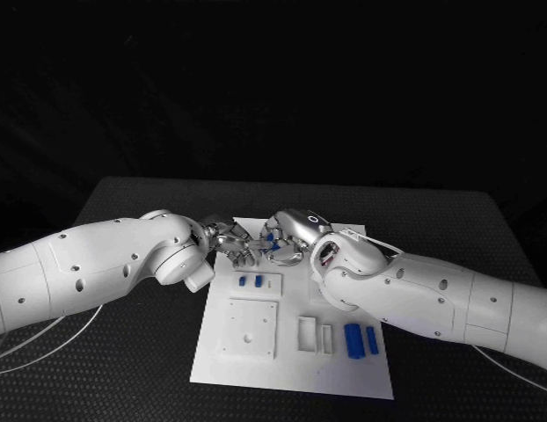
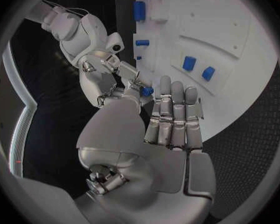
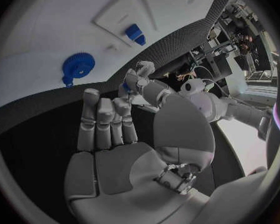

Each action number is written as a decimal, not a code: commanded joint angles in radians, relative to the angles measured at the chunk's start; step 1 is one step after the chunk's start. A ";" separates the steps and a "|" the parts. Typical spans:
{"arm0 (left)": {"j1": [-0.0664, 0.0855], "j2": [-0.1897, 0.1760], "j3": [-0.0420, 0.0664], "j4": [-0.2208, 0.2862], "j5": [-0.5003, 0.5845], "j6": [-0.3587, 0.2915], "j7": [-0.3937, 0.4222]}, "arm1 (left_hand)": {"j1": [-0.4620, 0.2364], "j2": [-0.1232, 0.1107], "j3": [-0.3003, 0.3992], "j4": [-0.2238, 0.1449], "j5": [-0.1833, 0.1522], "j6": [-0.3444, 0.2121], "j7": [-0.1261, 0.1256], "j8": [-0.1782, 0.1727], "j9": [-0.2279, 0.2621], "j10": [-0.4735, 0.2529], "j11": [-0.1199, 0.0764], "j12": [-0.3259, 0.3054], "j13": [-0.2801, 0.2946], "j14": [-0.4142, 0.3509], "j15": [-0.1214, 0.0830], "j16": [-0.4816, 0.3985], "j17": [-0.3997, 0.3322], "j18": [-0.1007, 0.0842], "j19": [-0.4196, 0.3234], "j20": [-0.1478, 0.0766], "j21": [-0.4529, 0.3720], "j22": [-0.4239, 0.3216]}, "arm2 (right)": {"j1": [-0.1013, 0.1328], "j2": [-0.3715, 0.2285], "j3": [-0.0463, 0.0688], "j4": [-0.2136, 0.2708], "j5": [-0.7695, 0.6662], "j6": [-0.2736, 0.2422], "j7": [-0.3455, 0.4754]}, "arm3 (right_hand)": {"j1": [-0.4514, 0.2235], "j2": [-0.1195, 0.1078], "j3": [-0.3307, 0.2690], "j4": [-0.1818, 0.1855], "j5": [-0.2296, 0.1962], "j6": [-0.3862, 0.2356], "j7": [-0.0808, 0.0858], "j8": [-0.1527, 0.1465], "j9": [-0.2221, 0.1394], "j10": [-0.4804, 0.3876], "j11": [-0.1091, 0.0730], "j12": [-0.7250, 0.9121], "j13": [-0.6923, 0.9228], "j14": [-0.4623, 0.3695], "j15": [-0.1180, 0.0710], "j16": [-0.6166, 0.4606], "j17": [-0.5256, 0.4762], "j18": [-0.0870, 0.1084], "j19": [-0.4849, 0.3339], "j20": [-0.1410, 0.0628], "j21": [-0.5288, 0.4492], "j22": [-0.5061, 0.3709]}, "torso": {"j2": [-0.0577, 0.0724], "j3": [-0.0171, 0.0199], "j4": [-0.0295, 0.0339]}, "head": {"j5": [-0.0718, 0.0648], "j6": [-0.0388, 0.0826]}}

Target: Assemble the parts on the task board

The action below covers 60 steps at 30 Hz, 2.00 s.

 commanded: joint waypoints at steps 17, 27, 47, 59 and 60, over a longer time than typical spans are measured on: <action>0.003 0.005 0.001 0.000 0.074 -0.015 0.019 | 0.056 0.014 -0.033 0.000 0.203 0.039 -0.011 0.002 -0.010 0.032 -0.007 -0.008 0.008 0.007 -0.004 -0.008 0.007 -0.006 0.013 -0.006 -0.023 0.020 | 0.000 0.005 0.000 0.000 -0.014 0.016 -0.001 | -0.003 0.000 0.007 0.000 0.008 0.016 0.006 0.003 0.005 0.009 0.001 0.001 0.001 0.000 -0.007 0.006 -0.001 0.007 0.007 -0.001 0.007 0.015 | 0.000 0.0009 -0.0006 | 0.003 -0.003; 0.003 0.005 0.001 0.001 0.091 -0.021 0.020 | 0.186 0.048 -0.057 -0.006 0.250 0.043 -0.011 -0.001 -0.012 0.035 -0.007 -0.013 0.013 0.003 -0.001 -0.010 0.011 -0.010 0.007 -0.004 -0.029 0.024 | 0.000 0.007 0.000 -0.002 -0.014 0.022 -0.001 | -0.003 -0.001 0.007 0.000 0.009 0.016 0.006 0.003 0.005 0.009 0.001 0.001 0.002 0.001 -0.007 0.006 -0.001 0.007 0.007 -0.001 0.007 0.015 | 0.000 0.0007 -0.0004 | 0.002 -0.005; 0.003 0.000 0.001 0.001 0.101 -0.037 0.029 | 0.296 0.021 0.094 -0.003 0.144 0.054 -0.015 0.003 0.004 0.047 -0.008 -0.021 0.018 0.011 0.000 -0.015 0.013 -0.019 0.007 -0.002 -0.034 0.025 | 0.000 0.008 0.000 -0.007 -0.007 0.035 0.001 | -0.007 -0.005 0.005 0.000 0.012 0.014 0.007 0.001 0.005 0.008 0.001 0.000 0.002 0.000 -0.007 0.005 -0.002 0.007 0.006 -0.001 0.006 0.014 | 0.000 0.0000 0.0003 | 0.000 -0.011; 0.003 -0.001 0.001 0.000 0.106 -0.027 0.033 | 0.297 0.031 0.110 -0.004 0.135 0.054 -0.016 0.004 0.010 0.048 -0.008 -0.022 0.019 0.010 0.000 -0.015 0.014 -0.020 0.003 -0.003 -0.033 0.026 | 0.000 0.009 0.000 -0.011 0.013 0.032 0.011 | -0.014 -0.028 -0.020 0.000 0.009 -0.012 0.015 -0.012 0.002 -0.009 0.010 -0.014 0.000 -0.014 -0.002 -0.006 -0.007 0.007 -0.006 0.004 -0.002 0.012 | 0.000 0.0004 -0.0003 | -0.001 -0.012; 0.003 -0.001 0.001 -0.001 0.107 -0.024 0.034 | 0.297 0.032 0.111 -0.004 0.135 0.054 -0.016 0.004 0.010 0.048 -0.008 -0.022 0.020 0.010 0.000 -0.015 0.014 -0.020 0.003 -0.003 -0.033 0.026 | 0.000 0.009 0.000 -0.012 0.016 0.030 0.012 | -0.013 -0.029 -0.024 -0.001 0.008 -0.015 0.017 -0.013 0.001 -0.012 0.011 -0.015 -0.001 -0.017 -0.001 -0.008 -0.008 0.007 -0.009 0.005 -0.004 0.012 | 0.000 0.0005 0.0000 | -0.002 -0.012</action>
